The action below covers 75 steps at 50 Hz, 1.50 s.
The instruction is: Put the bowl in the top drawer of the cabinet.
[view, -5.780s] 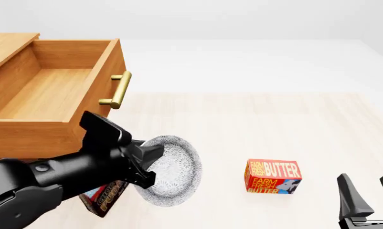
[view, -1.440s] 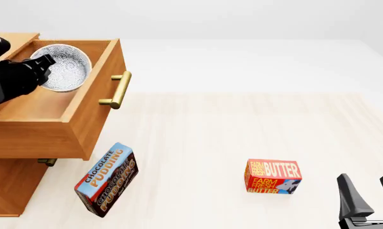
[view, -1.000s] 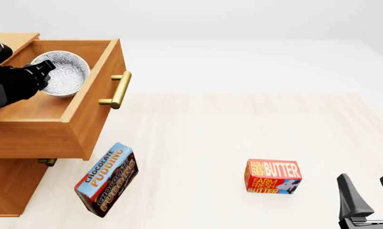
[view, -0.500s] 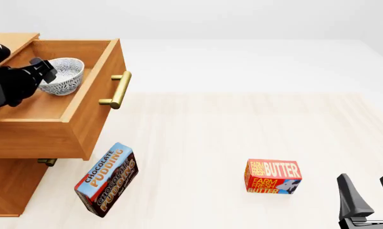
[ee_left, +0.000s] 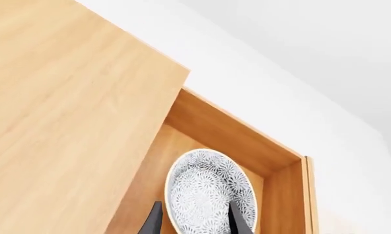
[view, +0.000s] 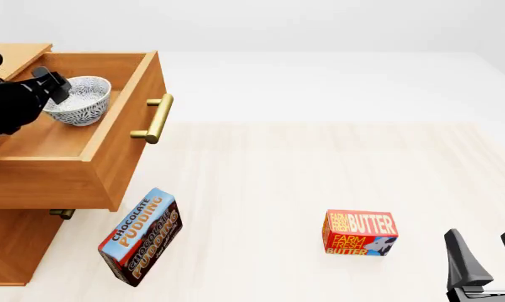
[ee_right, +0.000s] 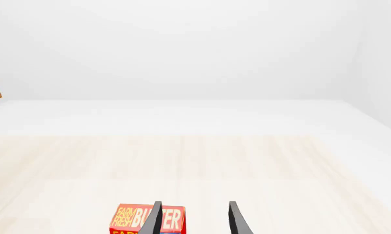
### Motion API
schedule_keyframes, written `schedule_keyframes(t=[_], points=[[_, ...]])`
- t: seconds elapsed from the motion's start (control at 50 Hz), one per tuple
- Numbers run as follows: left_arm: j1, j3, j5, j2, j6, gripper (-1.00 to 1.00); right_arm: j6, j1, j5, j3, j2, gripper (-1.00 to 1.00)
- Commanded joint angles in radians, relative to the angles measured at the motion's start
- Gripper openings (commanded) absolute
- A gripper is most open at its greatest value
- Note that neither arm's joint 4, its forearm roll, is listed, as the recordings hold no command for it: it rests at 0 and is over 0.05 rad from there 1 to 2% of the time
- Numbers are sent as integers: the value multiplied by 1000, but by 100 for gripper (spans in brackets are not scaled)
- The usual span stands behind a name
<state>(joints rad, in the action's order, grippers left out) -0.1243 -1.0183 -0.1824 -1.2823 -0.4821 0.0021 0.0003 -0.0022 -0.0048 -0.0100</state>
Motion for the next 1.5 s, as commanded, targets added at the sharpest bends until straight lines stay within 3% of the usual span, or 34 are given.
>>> schedule_keyframes(t=[0.02,0.16,0.22,0.48,0.8,0.84,1.5], points=[[-8,3,-23,51,30,100,0,0,0,1,1,100],[-12,13,-34,86,59,100,0,0,0,1,1,100],[-27,16,-30,121,104,100,0,0,0,1,1,100],[-18,32,-47,130,113,100,0,0,0,1,1,100],[-2,51,-81,205,179,100,0,0,0,1,1,100],[33,51,-89,211,200,100,0,0,0,1,1,100],[88,94,-167,380,278,100,0,0,0,1,1,100]])
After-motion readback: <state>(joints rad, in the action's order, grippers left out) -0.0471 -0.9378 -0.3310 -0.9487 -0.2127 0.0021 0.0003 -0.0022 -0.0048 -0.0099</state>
